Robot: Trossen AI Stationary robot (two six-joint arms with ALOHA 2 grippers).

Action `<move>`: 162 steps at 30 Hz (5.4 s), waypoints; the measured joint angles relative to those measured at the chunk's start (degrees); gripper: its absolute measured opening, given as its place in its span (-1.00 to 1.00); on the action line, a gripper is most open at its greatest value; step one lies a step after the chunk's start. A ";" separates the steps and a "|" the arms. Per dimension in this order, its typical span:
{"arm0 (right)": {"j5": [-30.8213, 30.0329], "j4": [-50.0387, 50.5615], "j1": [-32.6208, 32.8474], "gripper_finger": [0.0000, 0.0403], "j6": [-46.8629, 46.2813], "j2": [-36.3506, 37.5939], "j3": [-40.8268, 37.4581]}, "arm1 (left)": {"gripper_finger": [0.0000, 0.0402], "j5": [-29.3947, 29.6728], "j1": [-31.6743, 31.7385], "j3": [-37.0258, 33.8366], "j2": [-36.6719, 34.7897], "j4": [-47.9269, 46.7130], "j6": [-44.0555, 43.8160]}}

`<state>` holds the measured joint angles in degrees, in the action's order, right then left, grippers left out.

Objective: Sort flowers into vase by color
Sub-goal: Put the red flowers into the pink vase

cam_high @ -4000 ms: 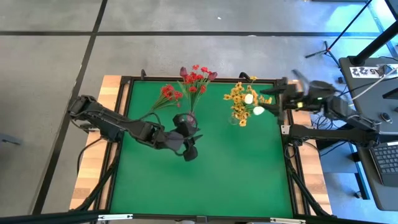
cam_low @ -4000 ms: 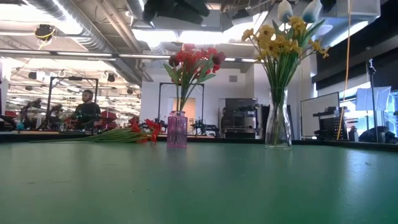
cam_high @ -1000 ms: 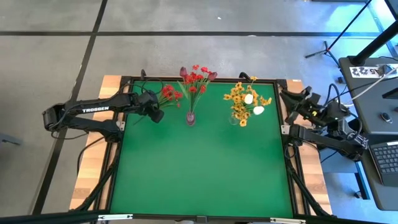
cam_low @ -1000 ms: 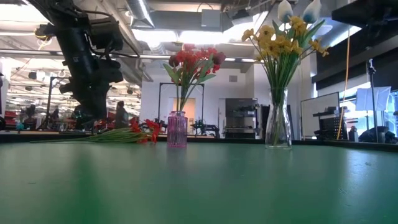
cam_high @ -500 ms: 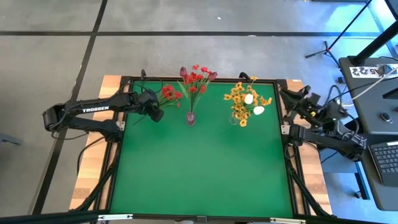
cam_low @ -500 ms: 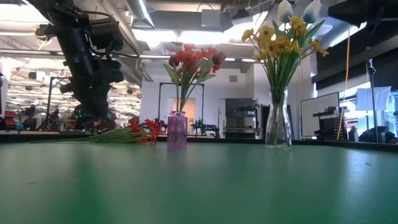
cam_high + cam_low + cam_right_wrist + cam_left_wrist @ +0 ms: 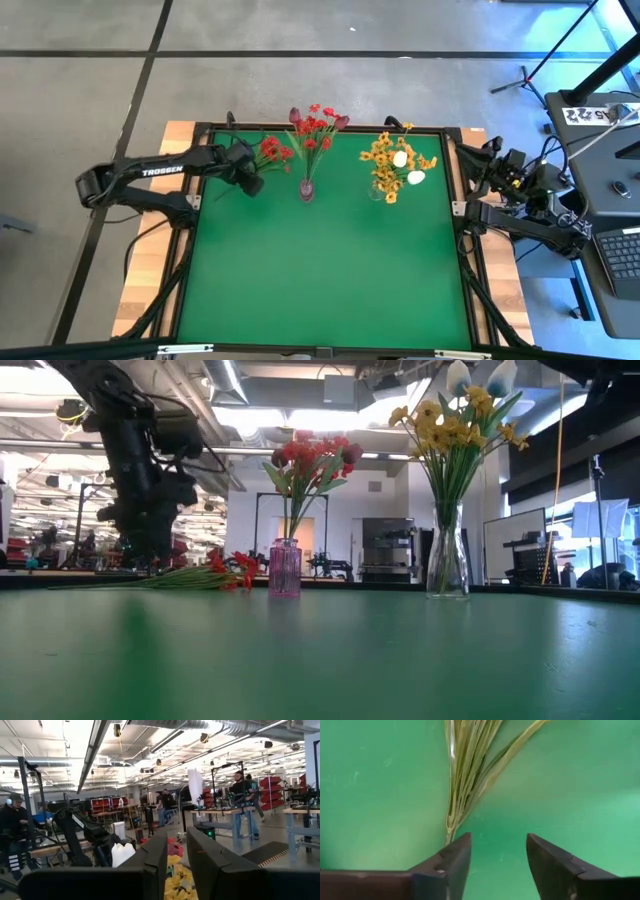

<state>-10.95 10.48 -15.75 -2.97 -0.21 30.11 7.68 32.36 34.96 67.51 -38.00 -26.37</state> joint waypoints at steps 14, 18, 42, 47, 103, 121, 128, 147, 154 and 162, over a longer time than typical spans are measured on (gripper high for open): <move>1.56 2.17 -0.02 -0.84 0.27 0.00 0.00 | 0.14 3.62 5.80 3.49 14.50 0.49 1.40; 1.58 4.59 -0.02 -0.93 -0.06 0.00 -0.02 | 0.14 0.89 7.48 3.93 17.63 0.48 1.47; 1.56 6.54 -0.02 -0.98 -0.21 0.00 -0.04 | -0.94 1.57 6.24 11.97 18.99 -5.58 -0.12; 1.56 7.77 -0.01 -0.98 -0.62 0.00 -0.04 | -0.97 7.31 4.56 17.27 15.31 -8.94 -1.49; 1.57 13.13 -0.02 -1.00 -4.04 -0.02 -0.07 | -0.98 12.62 -26.60 -5.86 8.96 87.92 16.44; 2.59 15.26 -0.02 -1.00 -3.97 -0.02 -0.09 | -0.98 14.04 -23.26 -5.86 17.15 92.14 16.57; 2.61 15.26 -0.02 -1.00 -3.97 -0.02 -0.09 | -0.98 13.84 -23.76 -5.84 17.15 96.11 19.48; 2.66 15.51 -0.02 -1.00 -3.99 -0.02 -0.09 | -0.98 15.45 -23.80 -5.77 17.13 87.55 18.52; 2.79 15.53 -0.02 -1.00 -3.99 -0.02 -0.09 | -0.97 15.38 -23.80 -5.77 17.13 86.03 17.84; 2.78 16.73 -0.02 -1.00 -3.99 -0.02 -0.09 | -0.97 15.37 -23.76 -5.79 17.13 80.22 16.49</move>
<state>-8.16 27.20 -15.77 -6.96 -0.23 30.02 23.05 8.60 29.17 84.64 42.22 -9.89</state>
